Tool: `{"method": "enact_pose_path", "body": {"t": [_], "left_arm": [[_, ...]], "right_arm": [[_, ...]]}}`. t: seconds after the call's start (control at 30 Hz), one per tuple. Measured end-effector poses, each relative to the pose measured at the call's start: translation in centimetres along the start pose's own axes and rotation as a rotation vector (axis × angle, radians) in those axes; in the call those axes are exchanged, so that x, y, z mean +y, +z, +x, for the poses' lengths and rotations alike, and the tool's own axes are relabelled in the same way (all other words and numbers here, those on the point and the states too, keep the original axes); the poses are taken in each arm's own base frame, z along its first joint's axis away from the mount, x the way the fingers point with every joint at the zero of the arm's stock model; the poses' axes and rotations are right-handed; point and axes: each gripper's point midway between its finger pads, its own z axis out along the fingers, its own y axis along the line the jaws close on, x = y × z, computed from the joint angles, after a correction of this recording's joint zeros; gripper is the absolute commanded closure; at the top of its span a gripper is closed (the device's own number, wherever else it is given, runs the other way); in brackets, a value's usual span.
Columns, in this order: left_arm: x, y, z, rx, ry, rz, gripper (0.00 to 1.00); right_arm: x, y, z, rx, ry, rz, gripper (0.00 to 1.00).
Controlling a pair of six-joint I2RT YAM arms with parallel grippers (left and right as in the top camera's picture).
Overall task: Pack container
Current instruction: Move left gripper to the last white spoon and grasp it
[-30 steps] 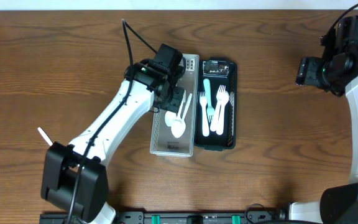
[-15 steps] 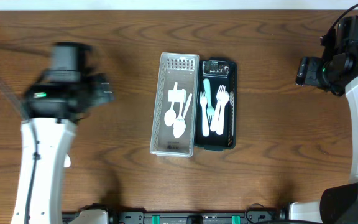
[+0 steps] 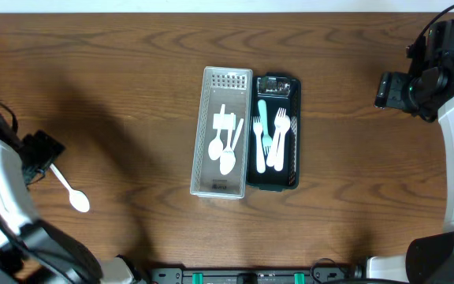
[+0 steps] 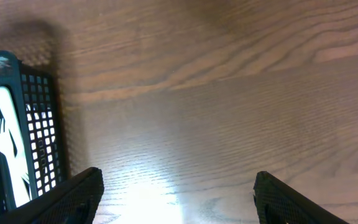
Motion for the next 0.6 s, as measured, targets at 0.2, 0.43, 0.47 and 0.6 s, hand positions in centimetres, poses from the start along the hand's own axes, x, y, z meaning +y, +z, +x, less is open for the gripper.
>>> {"method": "enact_pose_path", "body": {"t": [0.2,0.43,0.47,0.6], "left_arm": [[-1.2,4.5,0.1,0.098,0.036,0.044,0.03],[-1.8,8.2,1.2,0.200,0.070,0.059,0.03],[-1.8,8.6,1.4,0.213,0.071,0.057,0.03],[-1.7,10.1,2.2,0.263,0.078,0.047,0.03]], "right_arm": [[0.0,0.0,0.3,0.011,0.000,0.002,0.19],[0.0,0.0,0.3,0.012,-0.001,0.002,0.19],[0.0,0.0,0.3,0.012,-0.001,0.002,0.19],[0.0,0.0,0.3,0.011,0.000,0.002,0.19]]}}
